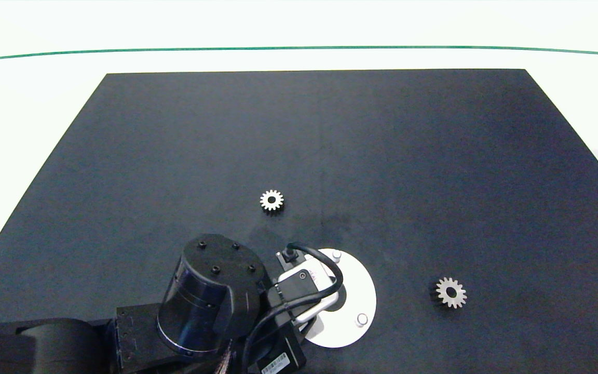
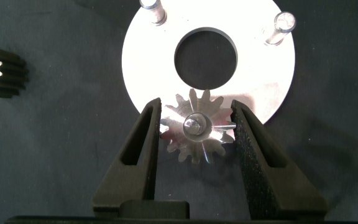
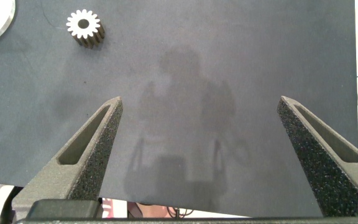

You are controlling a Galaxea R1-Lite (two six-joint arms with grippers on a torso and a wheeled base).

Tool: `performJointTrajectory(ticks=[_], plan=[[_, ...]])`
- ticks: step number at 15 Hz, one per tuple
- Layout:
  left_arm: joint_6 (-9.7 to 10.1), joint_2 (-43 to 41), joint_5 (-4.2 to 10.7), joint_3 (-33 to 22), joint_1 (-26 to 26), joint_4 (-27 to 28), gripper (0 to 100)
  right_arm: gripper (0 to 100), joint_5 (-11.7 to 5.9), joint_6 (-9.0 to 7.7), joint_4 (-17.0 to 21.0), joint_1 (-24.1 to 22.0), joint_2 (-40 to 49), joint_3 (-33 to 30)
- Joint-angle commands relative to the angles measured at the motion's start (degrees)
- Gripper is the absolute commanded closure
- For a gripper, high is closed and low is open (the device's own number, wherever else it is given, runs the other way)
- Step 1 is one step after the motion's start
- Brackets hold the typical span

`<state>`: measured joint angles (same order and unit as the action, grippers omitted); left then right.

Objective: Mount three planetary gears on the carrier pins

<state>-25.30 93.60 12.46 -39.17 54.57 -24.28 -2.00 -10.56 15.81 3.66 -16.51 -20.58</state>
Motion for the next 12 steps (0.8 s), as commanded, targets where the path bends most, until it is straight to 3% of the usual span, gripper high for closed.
performJointTrajectory(ticks=[1,12], plan=[[-0.10,0.3,0.11,0.0,-0.1,-0.3,93,0,-0.02,-0.08,0.1,0.0,-0.1,0.0],[-0.19,0.9,0.11,0.4,-0.2,-1.4,93,0,-0.02,-0.08,0.1,0.0,0.0,0.0]])
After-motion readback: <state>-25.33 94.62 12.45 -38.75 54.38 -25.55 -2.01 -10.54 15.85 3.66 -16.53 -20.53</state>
